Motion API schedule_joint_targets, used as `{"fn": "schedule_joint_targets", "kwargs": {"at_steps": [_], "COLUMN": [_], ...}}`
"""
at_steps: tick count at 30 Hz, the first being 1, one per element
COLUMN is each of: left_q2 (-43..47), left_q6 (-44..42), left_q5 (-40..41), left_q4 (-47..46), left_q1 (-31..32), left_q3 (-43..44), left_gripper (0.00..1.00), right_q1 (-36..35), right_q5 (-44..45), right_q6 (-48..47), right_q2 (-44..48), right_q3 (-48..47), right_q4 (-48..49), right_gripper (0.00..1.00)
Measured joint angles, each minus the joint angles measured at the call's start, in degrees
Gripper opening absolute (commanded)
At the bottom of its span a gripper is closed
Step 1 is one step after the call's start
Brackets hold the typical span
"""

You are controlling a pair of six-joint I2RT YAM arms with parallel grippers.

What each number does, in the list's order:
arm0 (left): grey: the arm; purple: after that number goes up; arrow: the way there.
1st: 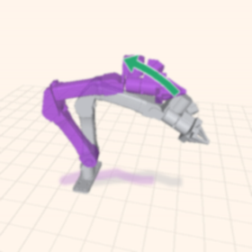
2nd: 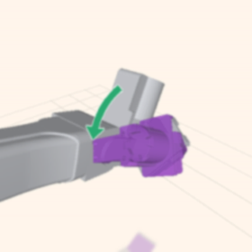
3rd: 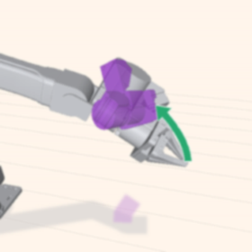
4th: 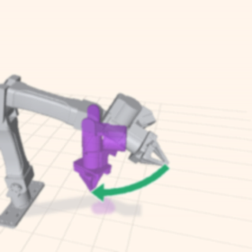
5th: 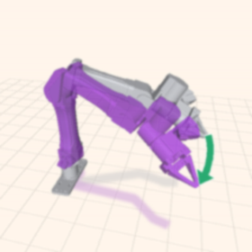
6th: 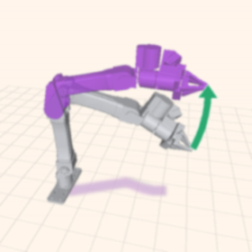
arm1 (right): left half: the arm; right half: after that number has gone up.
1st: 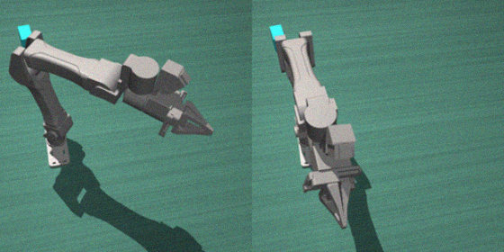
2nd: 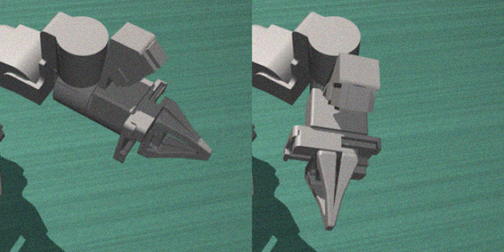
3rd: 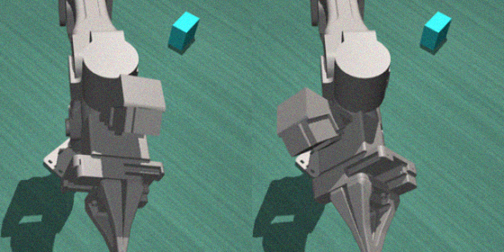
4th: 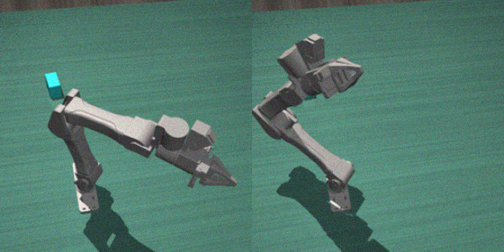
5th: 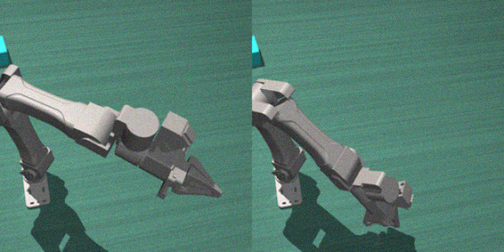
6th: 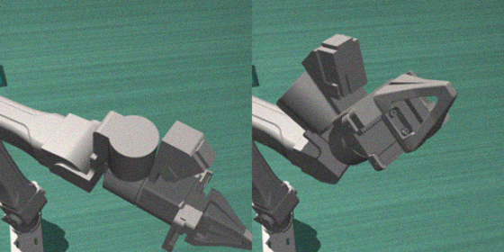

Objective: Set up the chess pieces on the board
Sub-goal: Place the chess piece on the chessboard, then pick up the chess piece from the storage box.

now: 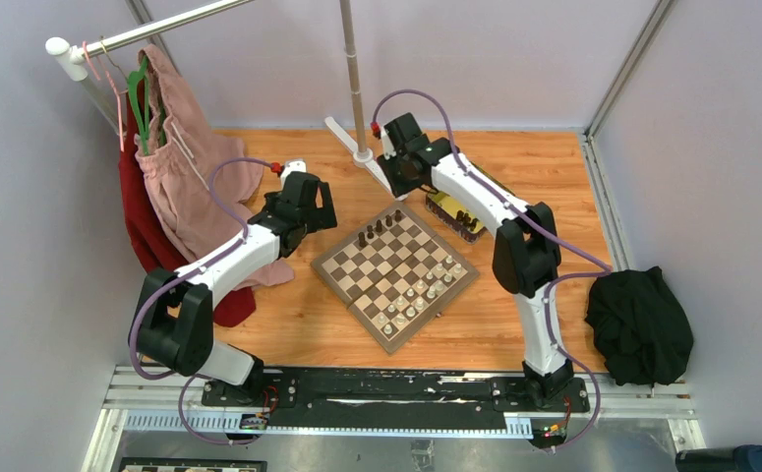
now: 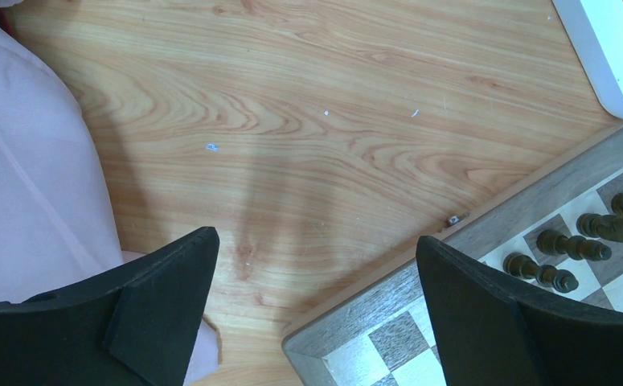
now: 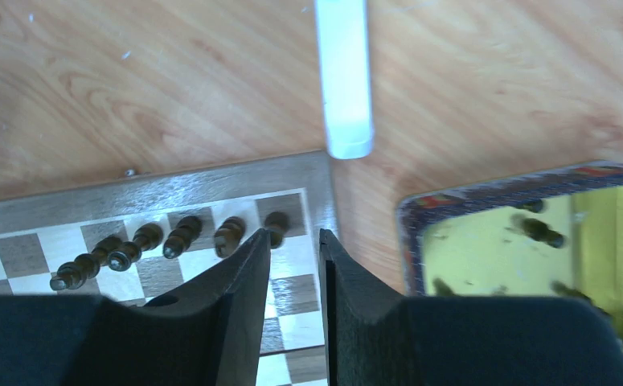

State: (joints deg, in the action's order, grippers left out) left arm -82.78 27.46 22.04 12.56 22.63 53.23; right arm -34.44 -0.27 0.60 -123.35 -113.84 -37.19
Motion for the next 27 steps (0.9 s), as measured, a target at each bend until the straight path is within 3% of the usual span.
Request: {"fn": "schedule_joint_targets", "kwargs": {"at_steps": [6, 12, 18, 27], "left_q2": [0.0, -0.5, -1.9, -3.8], "left_q6": [0.0, 0.0, 0.0, 0.0], "left_q5": [0.0, 0.0, 0.0, 0.0], "left_q4": [0.0, 0.0, 0.0, 0.0], "left_q1": [0.0, 0.0, 0.0, 0.0], "left_q3": [0.2, 0.4, 1.8, 3.1], "left_gripper": [1.00, 1.00, 1.00, 1.00], "right_q1": [4.7, 11.5, 16.3, 19.8], "right_q5": [2.3, 3.5, 2.6, -0.4], "right_q6": [0.1, 0.0, -1.0, -1.7], "right_q2": [5.3, 9.6, 9.7, 8.0], "right_q3": [0.5, 7.2, 13.2, 14.0], "right_q4": [2.3, 6.8, 9.2, 11.2], "right_gripper": [0.33, 0.34, 0.34, 0.35]}}
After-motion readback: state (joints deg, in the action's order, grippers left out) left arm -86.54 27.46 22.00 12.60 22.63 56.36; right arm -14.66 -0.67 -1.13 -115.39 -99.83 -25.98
